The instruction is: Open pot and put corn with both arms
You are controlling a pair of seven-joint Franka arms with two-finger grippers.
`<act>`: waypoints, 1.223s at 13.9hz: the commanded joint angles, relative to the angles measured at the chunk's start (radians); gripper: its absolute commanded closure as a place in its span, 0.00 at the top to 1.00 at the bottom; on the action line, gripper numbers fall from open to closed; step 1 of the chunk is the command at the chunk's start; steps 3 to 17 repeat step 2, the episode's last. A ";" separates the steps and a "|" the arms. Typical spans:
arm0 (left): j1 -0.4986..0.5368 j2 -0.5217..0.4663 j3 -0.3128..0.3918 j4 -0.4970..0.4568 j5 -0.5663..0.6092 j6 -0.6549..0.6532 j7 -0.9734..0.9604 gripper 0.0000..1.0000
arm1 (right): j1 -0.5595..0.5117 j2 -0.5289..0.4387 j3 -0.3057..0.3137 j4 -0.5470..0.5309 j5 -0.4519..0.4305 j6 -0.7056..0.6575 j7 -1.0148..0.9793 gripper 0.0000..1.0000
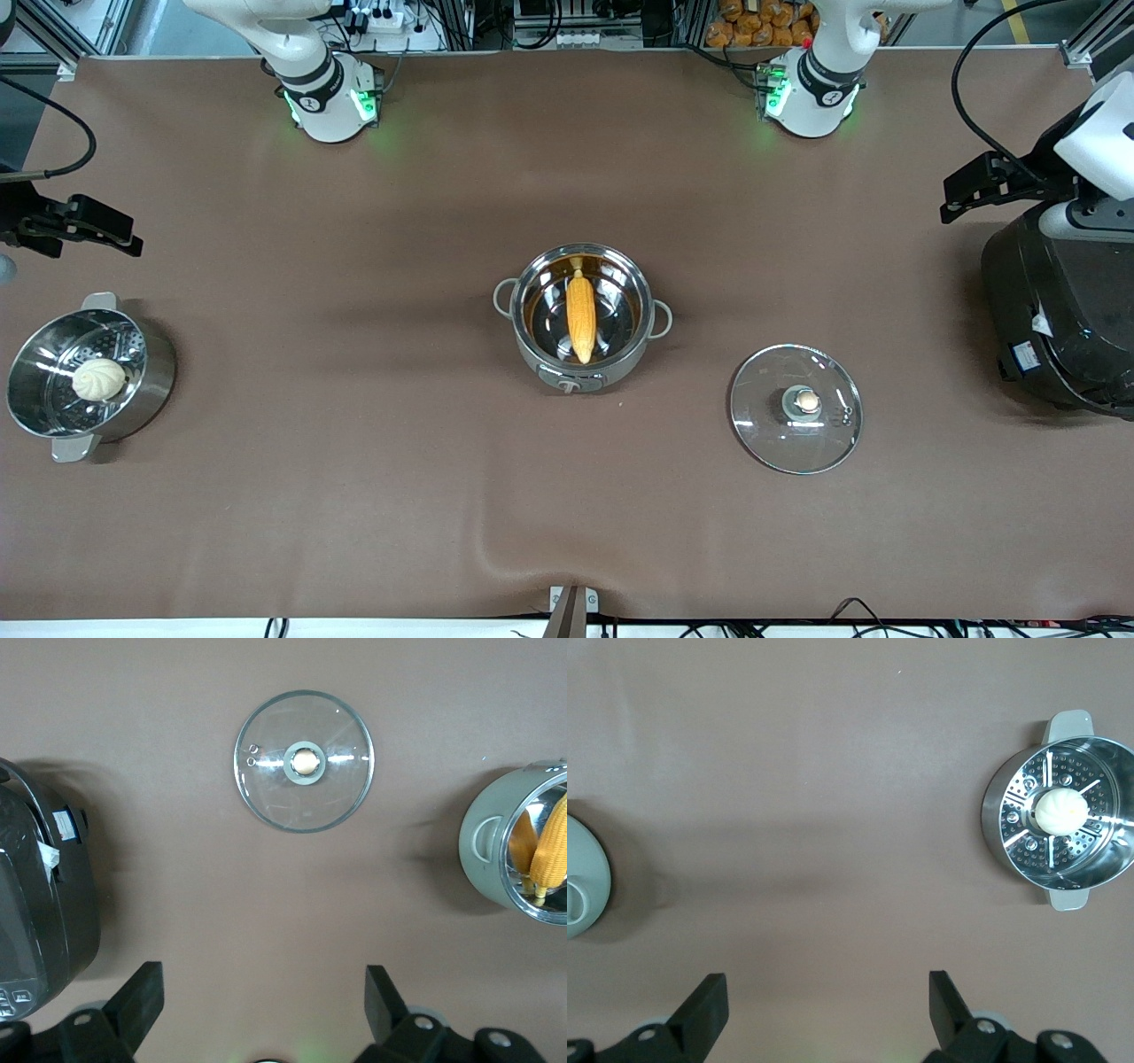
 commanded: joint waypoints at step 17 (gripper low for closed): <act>-0.006 0.003 0.004 0.016 -0.014 -0.004 -0.015 1.00 | -0.015 -0.007 0.010 0.010 -0.004 -0.016 -0.004 1.00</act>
